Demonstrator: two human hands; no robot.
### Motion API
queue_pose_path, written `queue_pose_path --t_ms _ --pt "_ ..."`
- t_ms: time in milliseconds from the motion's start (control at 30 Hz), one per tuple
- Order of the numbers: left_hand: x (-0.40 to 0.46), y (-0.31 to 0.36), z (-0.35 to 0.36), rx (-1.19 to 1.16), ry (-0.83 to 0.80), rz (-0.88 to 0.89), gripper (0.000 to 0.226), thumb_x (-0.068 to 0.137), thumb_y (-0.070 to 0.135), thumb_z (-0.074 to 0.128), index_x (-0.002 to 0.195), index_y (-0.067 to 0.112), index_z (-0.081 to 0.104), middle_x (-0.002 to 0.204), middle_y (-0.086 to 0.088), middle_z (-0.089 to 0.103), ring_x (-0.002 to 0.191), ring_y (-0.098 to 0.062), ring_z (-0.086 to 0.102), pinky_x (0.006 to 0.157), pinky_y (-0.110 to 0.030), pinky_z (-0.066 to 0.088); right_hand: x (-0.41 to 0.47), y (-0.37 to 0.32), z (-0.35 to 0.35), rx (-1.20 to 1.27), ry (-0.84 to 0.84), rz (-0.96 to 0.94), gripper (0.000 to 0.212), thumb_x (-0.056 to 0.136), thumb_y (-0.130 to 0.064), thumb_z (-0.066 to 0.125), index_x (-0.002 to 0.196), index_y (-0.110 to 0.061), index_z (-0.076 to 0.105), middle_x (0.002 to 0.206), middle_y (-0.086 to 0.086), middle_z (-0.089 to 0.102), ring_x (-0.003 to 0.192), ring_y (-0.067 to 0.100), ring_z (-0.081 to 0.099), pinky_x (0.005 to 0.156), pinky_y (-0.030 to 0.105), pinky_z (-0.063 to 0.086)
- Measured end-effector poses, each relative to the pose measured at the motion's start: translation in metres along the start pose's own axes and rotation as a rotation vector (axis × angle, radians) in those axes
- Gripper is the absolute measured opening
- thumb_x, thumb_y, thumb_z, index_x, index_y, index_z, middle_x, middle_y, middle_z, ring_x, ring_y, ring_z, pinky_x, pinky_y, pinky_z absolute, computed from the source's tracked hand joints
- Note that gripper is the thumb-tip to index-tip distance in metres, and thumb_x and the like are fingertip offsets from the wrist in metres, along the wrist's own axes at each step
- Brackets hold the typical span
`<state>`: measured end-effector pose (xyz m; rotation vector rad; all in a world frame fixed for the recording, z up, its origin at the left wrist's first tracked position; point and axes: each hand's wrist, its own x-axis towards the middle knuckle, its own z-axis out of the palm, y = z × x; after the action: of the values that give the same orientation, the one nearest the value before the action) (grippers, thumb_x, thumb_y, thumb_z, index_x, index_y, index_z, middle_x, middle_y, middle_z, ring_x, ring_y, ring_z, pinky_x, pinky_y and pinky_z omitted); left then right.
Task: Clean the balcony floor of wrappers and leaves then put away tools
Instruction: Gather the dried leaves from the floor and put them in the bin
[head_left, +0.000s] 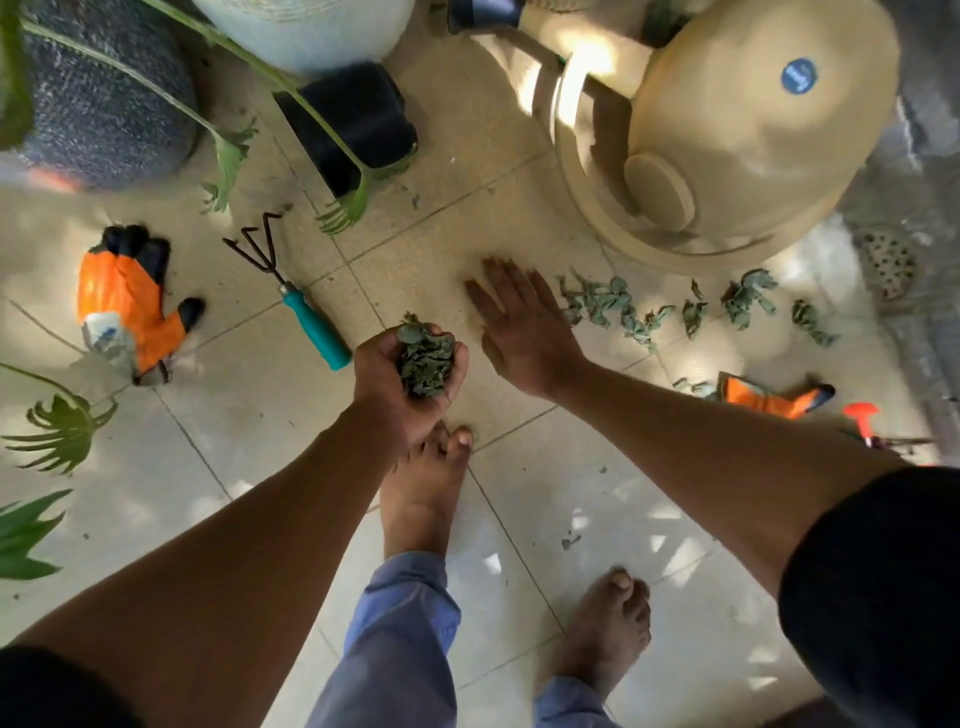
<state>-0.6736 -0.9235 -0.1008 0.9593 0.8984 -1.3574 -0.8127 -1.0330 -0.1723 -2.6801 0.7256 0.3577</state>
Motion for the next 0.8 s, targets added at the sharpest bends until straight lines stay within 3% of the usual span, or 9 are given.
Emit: queue_pose_path --t_ms 167,367,467,567,800 --pt "0.009 0.022 0.003 0.012 0.013 0.061 0.023 0.094 0.016 0.048 0.08 0.006 0.063 0.073 -0.008 0.065 0.074 -0.025 0.064 0.07 -0.034 0.062 0.086 -0.027 -0.017 -0.033 0.072 0.0 0.064 0.102 -0.037 0.037 0.16 -0.013 0.028 0.169 0.015 0.019 0.154 0.038 0.019 0.124 0.057 0.018" --pt "0.023 0.041 -0.015 0.079 0.014 0.066 0.02 0.091 0.018 0.049 0.083 0.007 0.063 0.086 -0.01 0.062 0.08 -0.027 0.062 0.069 -0.036 0.062 0.133 -0.023 -0.011 -0.141 -0.003 0.011 0.072 0.106 -0.048 0.029 0.162 -0.007 0.013 0.17 0.016 0.011 0.157 0.036 0.011 0.127 0.053 0.011" --pt "0.022 0.035 -0.02 0.089 0.024 0.057 0.021 0.092 0.019 0.048 0.082 0.007 0.062 0.087 -0.01 0.061 0.08 -0.026 0.062 0.069 -0.035 0.062 0.107 0.0 -0.009 -0.105 0.018 0.158 0.077 0.106 -0.053 0.02 0.162 -0.002 0.009 0.17 0.021 0.007 0.157 0.036 0.007 0.128 0.049 0.008" --pt "0.019 0.019 -0.017 0.103 0.048 0.033 0.024 0.093 0.017 0.049 0.078 0.005 0.064 0.086 -0.011 0.062 0.082 -0.026 0.062 0.068 -0.035 0.062 0.063 0.026 0.001 -0.034 0.067 0.274 0.081 0.105 -0.055 0.022 0.16 0.005 0.012 0.168 0.027 0.009 0.157 0.039 0.009 0.127 0.05 0.012" --pt "0.017 -0.037 0.007 0.11 0.035 -0.05 0.033 0.092 0.013 0.048 0.066 0.004 0.067 0.08 -0.011 0.063 0.078 -0.026 0.063 0.066 -0.033 0.061 -0.063 0.038 0.033 0.011 -0.002 0.3 0.077 0.108 -0.052 0.023 0.16 0.004 0.014 0.168 0.025 0.01 0.157 0.037 0.009 0.126 0.051 0.016"
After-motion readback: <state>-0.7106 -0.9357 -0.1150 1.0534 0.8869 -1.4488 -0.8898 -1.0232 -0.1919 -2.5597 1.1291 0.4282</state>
